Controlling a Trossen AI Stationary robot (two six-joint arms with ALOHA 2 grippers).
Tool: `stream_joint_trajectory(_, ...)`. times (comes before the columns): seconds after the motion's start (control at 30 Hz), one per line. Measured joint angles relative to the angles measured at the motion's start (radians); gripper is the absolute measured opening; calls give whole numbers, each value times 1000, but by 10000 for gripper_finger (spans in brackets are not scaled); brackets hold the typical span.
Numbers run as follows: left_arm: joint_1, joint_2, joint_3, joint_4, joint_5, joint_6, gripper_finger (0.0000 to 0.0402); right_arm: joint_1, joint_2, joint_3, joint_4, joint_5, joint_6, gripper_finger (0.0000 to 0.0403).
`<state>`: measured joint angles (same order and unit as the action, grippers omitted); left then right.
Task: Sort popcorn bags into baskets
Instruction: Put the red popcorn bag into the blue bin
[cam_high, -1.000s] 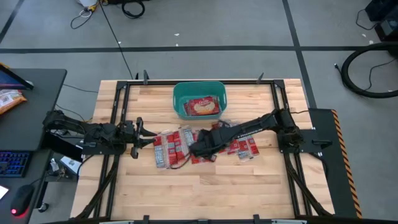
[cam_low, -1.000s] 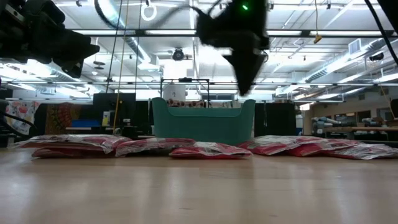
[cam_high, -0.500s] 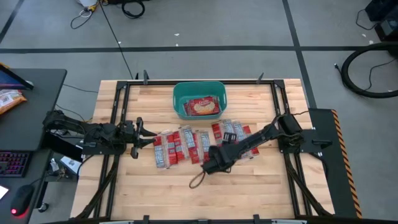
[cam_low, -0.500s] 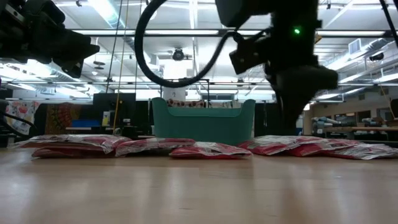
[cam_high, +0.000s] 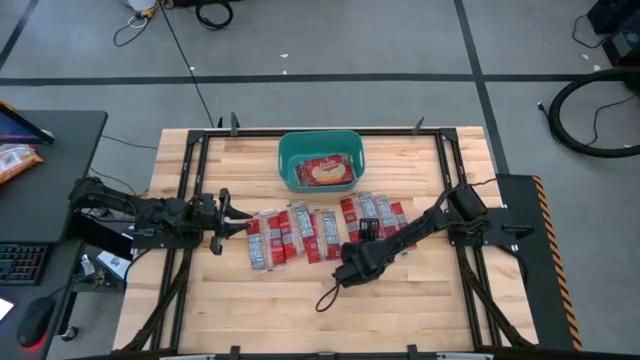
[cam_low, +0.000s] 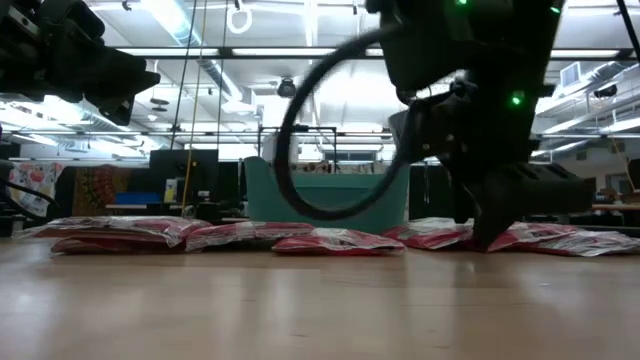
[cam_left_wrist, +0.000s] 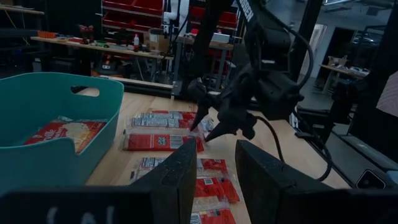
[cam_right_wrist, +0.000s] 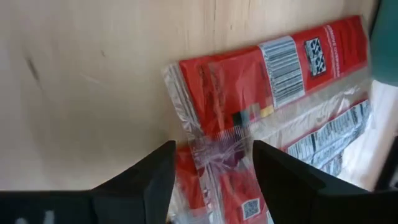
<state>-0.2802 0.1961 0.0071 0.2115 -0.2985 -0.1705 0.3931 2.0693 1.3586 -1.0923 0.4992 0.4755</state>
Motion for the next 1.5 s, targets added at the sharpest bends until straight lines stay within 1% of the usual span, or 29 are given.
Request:
stream_joint_trajectory(0.13, 0, 0, 0, 0, 0, 0, 117, -1, -4, -37, 38, 32, -9, 212)
stream_joint_trajectory(0.23, 0, 0, 0, 0, 0, 0, 117, -1, -5, -53, 52, 56, 0, 190)
stream_joint_trajectory(0.37, 0, 0, 0, 0, 0, 0, 117, -1, -2, -57, 69, 66, 10, 137)
stream_joint_trajectory(0.53, 0, 0, 0, 0, 0, 0, 117, -4, 1, -55, 76, 72, 81, 61)
stream_joint_trajectory(0.63, 0, 0, 0, 0, 0, 0, 117, -3, 3, 1, 22, 48, 86, 19)
stream_joint_trajectory(0.67, 0, 0, 0, 0, 0, 0, 117, -2, 2, 31, -8, 47, 83, 11)
stream_joint_trajectory(0.73, 0, 0, 0, 0, 0, 0, 117, -7, 2, 96, -77, 50, 75, 9)
stream_joint_trajectory(0.87, 0, 0, 0, 0, 0, 0, 117, -21, 2, 230, -206, 85, 73, 19)
stream_joint_trajectory(0.97, 0, 0, 0, 0, 0, 0, 117, -27, 2, 331, -296, 127, 79, 13)
stream_joint_trajectory(1.07, 0, 0, 0, 0, 0, 0, 117, -41, 2, 431, -359, 180, 125, 7)
stream_joint_trajectory(1.17, 0, 0, 0, 0, 0, 0, 117, -71, 2, 525, -390, 206, 170, 8)
stream_joint_trajectory(1.27, 0, 0, 0, 0, 0, 0, 117, -106, 2, 610, -407, 213, 179, 11)
stream_joint_trajectory(1.5, 0, 0, 0, 0, 0, 0, 117, -184, 2, 792, -392, 257, 100, 8)
